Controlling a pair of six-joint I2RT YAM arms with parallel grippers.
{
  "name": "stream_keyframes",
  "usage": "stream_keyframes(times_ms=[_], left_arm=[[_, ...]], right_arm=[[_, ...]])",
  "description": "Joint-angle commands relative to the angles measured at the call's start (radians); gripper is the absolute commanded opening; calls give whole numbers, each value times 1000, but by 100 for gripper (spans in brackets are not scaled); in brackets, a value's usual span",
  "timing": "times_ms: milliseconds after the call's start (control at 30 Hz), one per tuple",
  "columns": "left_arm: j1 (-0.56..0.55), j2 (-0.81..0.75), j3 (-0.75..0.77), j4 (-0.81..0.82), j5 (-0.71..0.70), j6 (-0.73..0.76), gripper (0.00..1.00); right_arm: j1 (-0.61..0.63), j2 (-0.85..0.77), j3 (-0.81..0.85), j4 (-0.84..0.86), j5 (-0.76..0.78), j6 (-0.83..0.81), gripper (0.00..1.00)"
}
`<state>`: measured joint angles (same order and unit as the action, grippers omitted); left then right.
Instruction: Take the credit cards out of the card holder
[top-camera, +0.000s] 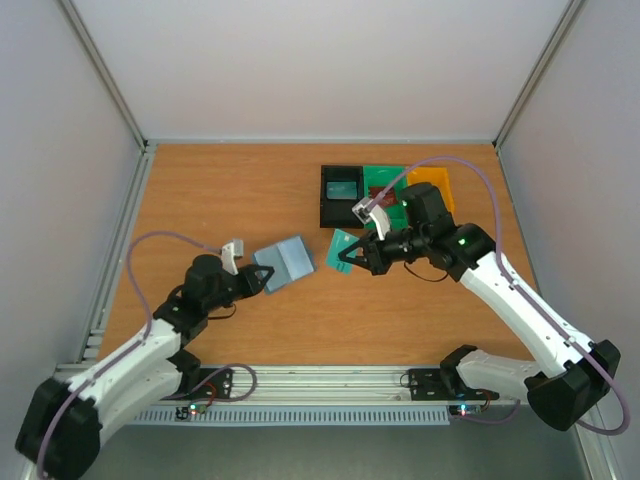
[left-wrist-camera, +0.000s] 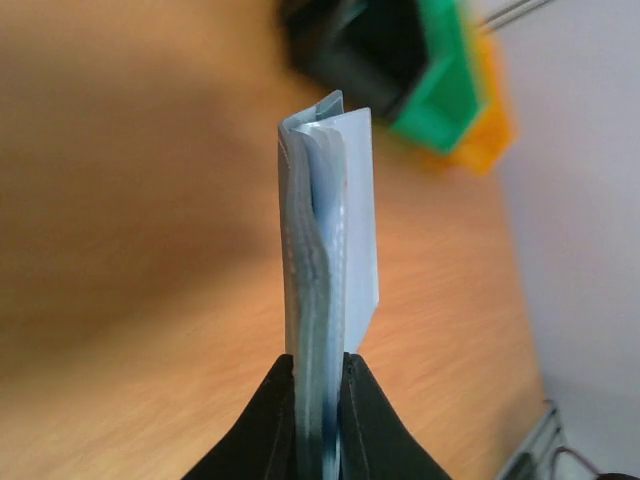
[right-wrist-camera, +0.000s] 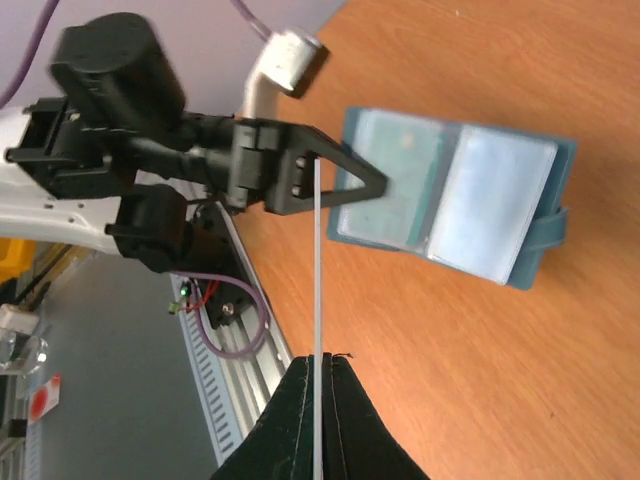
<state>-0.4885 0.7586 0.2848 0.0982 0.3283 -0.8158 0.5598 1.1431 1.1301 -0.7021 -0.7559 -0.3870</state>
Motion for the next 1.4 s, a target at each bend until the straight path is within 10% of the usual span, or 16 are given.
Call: stream_keyframes(times_ms=[0,200,500,633,767,933,1033,1133,1367], left_arm=[[25,194,-12,-59,40,-53,0],[33,367,50,-163,-1,9,1],[82,195,83,-554,-314,-61,98],[142,27,144,-729,-457,-34,99],[174,-117,212,-561,-462,243,99],[175,-227,240,-73,592,736,91],[155,-133,328,-231,931,812,82],[132,-46,396,-519,958,961,71],[30,-21,423,-496,856,998,57]], right_arm=[[-4,-32,9,-94,46,-7,1],[-4,-87,-31,-104,24,-1,1],[9,-21,46,-212,-10,-66,1],[62,9,98,-272,27,-118,1],[143,60,163,-319,45,-172,1],[274,158,274,-390,88,-253,1],[350,219,335,-411,150,-283,1],[407,270,373,-395,250,-300,1],[492,370,453,-367,304,-348,1]])
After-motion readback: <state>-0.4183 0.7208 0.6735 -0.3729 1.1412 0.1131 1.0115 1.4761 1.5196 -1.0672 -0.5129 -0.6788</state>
